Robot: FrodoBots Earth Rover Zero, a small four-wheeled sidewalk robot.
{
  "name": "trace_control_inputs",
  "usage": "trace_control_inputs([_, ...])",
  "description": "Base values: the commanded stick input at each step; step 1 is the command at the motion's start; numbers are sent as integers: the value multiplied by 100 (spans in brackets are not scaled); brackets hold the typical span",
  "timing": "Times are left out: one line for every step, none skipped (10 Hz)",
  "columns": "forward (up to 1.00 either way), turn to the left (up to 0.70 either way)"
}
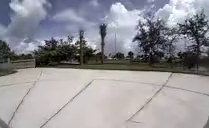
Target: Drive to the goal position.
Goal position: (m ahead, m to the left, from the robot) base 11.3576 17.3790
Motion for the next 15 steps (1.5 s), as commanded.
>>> trace_control_inputs([85,0])
trace_control_inputs([85,0])
trace_control_inputs([85,0])
trace_control_inputs([85,0])
trace_control_inputs([85,0])
trace_control_inputs([85,0])
trace_control_inputs([85,0])
trace_control_inputs([85,0])
trace_control_inputs([85,0])
trace_control_inputs([85,0])
trace_control_inputs([85,23])
trace_control_inputs([85,34])
trace_control_inputs([85,34])
trace_control_inputs([85,34])
trace_control_inputs([85,34])
